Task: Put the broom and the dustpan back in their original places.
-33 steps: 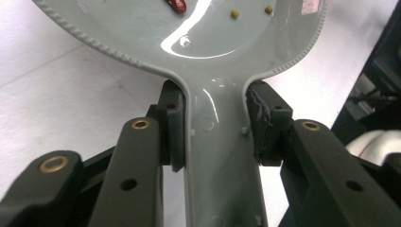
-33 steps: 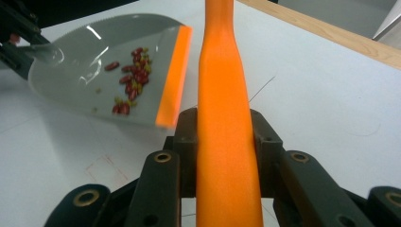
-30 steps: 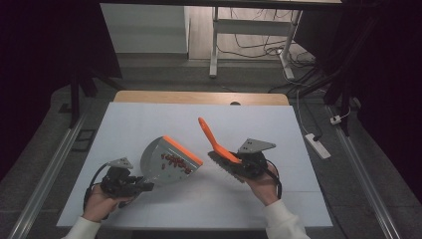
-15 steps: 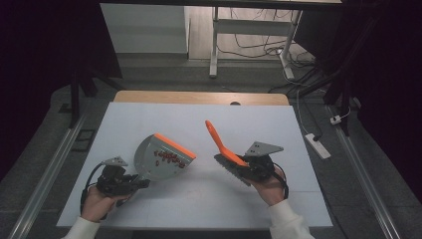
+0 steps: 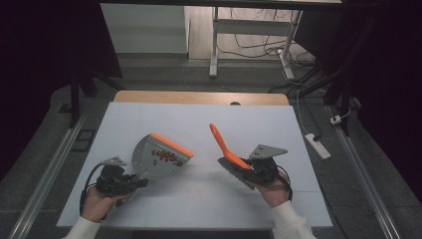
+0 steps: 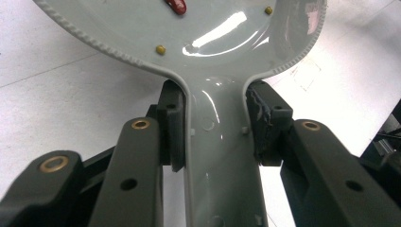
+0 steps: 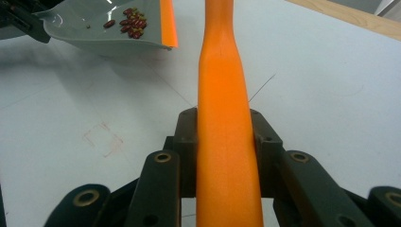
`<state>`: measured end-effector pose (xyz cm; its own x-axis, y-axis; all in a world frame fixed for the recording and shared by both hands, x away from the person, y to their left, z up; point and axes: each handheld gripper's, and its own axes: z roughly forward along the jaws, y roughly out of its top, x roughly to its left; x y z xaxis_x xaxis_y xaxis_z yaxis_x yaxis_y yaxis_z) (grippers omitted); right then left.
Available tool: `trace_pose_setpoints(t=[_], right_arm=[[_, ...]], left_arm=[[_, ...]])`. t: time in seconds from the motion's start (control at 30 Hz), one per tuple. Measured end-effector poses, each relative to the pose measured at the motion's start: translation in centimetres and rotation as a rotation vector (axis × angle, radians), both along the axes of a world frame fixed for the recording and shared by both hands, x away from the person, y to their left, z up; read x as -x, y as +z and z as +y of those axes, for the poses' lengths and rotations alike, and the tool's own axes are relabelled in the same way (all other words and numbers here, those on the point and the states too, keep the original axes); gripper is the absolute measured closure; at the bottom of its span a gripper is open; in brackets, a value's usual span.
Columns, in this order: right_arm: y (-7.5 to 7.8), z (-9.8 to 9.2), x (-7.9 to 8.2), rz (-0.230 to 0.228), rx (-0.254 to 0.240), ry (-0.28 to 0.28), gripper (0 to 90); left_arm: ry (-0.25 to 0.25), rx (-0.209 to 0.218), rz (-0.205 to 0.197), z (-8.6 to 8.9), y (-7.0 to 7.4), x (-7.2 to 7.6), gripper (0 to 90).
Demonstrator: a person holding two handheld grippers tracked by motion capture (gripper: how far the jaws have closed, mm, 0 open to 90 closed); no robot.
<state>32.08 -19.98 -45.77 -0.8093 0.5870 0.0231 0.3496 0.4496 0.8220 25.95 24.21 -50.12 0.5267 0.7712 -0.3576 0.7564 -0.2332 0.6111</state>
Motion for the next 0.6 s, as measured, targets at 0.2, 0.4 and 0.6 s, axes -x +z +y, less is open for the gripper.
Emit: trace_pose_setpoints(t=[0.2, 0.4, 0.6], right_arm=[[-0.3, -0.8, 0.3, 0.013, 0.002, -0.015, 70.2], [-0.4, -1.4, 0.5, 0.030, -0.011, -0.027, 70.2], [-0.5, -2.2, 0.7, 0.060, -0.021, -0.042, 70.2]], left_arm=[[0.013, -0.004, -0.008, -0.1, 0.0, 0.1, 62.2], [0.031, -0.007, -0.008, 0.0, 0.0, 0.3, 62.2], [0.077, -0.014, -0.010, 0.0, -0.2, 0.7, 62.2]])
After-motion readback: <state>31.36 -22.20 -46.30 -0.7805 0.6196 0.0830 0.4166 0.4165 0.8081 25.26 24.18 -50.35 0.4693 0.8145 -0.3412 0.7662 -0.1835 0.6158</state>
